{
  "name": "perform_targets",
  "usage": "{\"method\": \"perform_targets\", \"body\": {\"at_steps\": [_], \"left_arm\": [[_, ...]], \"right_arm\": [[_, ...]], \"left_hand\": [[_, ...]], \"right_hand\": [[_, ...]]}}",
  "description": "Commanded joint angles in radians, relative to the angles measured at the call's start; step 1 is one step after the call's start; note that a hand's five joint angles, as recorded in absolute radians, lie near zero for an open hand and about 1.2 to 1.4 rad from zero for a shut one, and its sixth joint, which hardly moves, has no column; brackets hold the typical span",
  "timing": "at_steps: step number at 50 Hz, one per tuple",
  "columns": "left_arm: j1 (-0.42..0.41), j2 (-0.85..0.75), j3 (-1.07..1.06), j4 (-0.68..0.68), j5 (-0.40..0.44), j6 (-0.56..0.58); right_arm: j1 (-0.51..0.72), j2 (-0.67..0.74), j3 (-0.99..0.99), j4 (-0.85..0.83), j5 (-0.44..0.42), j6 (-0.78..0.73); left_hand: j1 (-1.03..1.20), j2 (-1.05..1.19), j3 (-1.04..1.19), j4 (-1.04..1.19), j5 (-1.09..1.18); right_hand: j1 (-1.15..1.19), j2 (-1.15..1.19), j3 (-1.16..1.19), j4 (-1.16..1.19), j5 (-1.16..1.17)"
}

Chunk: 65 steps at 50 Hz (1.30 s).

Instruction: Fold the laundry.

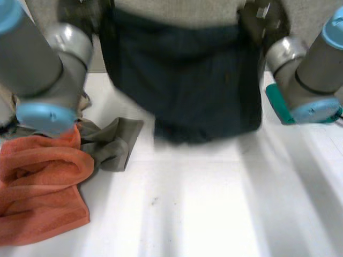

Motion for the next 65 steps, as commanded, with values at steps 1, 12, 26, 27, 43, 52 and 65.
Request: {"method": "perform_targets", "body": {"at_steps": [1, 12, 26, 27, 43, 52, 65], "left_arm": [[0.005, 0.130, -0.015, 0.184, -0.044, -0.041], [-0.004, 0.216, -0.462, 0.081, -0.015, -0.041], [-0.044, -0.005, -0.796, 0.151, -0.083, -0.037], [-0.044, -0.007, -0.796, 0.145, -0.078, -0.034], [-0.050, 0.288, -0.946, 0.010, -0.038, 0.176], [-0.101, 0.329, -1.065, 0.004, 0.060, 0.227], [-0.038, 0.133, -0.965, 0.049, 0.112, 0.295]], "right_arm": [[-0.032, -0.107, 0.058, -0.418, -0.088, 0.161], [-0.110, -0.098, 0.180, -0.057, -0.353, 0.149], [-0.112, 0.079, 0.507, 0.233, -0.350, -0.301], [-0.112, 0.080, 0.506, 0.247, -0.333, -0.304], [-0.181, -0.252, 0.670, 0.388, -0.232, 0.052], [-0.207, -0.368, 0.861, 0.385, -0.269, -0.045], [-0.141, -0.250, 0.932, 0.143, -0.301, -0.140]], "left_hand": [[0.222, 0.198, 0.203, 0.195, 0.256], [0.222, 0.198, 0.203, 0.195, 0.256], [-0.143, -0.167, -0.162, -0.171, -0.109], [-0.287, -0.311, -0.306, -0.315, -0.253], [-0.970, -0.994, -0.988, -0.997, -0.936], [-0.633, -0.657, -0.651, -0.660, -0.599], [-0.608, -0.633, -0.627, -0.636, -0.575]], "right_hand": [[0.263, 0.220, 0.213, 0.195, 0.213], [0.263, 0.220, 0.213, 0.195, 0.213], [-0.217, -0.259, -0.267, -0.285, -0.267], [-0.410, -0.453, -0.461, -0.478, -0.460], [-0.958, -1.001, -1.009, -1.026, -1.008], [-0.647, -0.690, -0.698, -0.716, -0.698], [-0.527, -0.570, -0.578, -0.595, -0.577]]}}
